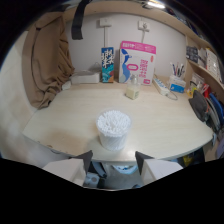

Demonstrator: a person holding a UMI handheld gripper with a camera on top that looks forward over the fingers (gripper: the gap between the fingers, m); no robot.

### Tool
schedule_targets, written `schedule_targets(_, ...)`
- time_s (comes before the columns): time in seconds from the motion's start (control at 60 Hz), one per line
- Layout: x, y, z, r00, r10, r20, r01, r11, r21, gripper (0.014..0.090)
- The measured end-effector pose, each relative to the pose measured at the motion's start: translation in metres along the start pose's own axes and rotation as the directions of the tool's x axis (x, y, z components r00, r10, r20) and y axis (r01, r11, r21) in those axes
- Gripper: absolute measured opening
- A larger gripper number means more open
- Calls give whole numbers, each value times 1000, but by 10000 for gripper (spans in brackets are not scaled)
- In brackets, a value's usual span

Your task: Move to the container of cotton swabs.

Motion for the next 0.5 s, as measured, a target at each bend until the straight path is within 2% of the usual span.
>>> schedule_targets(0.5, 2, -7, 11, 999, 41, -20, -41, 999, -19, 866)
